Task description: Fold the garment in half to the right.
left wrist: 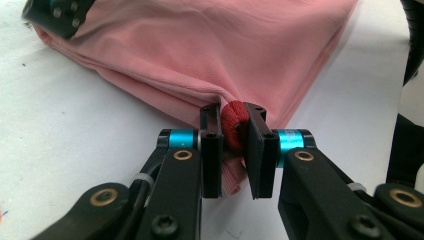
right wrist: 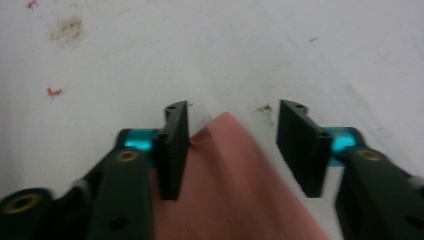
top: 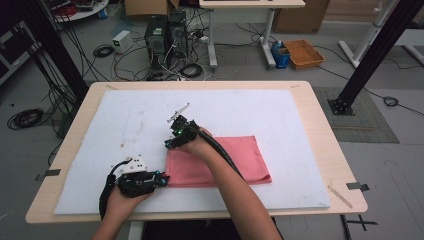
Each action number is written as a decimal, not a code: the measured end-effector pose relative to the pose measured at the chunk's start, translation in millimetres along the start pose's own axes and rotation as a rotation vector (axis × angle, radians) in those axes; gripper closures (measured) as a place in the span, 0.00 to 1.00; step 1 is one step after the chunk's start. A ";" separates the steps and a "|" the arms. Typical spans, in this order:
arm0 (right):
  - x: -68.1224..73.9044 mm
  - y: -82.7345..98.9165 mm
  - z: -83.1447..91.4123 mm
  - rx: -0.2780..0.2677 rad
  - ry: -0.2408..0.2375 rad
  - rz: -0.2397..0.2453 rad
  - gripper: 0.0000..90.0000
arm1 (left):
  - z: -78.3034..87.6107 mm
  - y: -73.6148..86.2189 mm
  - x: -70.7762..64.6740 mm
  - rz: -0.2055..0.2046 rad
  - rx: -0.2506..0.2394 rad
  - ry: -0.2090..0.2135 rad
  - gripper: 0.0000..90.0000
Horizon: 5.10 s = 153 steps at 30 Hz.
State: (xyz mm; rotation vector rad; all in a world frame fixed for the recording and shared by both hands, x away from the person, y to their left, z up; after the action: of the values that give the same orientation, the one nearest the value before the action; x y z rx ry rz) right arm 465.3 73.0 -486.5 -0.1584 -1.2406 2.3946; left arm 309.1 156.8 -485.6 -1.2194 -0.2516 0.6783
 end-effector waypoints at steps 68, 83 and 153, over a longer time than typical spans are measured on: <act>-50.9 29.7 154.7 -0.216 0.153 0.017 0.95 | -115.7 -81.7 -84.0 -0.059 0.007 0.246 0.88; -77.5 62.7 183.1 -0.204 0.219 -0.033 0.95 | -164.6 -86.0 -104.2 -0.083 0.064 0.286 0.87; -17.7 157.4 235.2 -0.168 0.286 0.007 0.64 | -27.2 -56.4 19.1 0.041 -0.149 -0.041 0.34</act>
State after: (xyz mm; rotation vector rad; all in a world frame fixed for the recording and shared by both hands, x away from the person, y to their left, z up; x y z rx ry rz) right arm 360.6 -190.2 -475.0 -0.5378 -1.3013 2.1767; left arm 357.6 137.0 -446.3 -1.3572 -0.3160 0.7309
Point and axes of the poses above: each handheld gripper's, and its own axes: z roughly backward along the jaws, y roughly out of its underside, x roughly to its left, the point moved 7 cm from there along -z, roughly forward along the jaws, and after that the axes turned 13 degrees about -x, right-handed, at the moved point
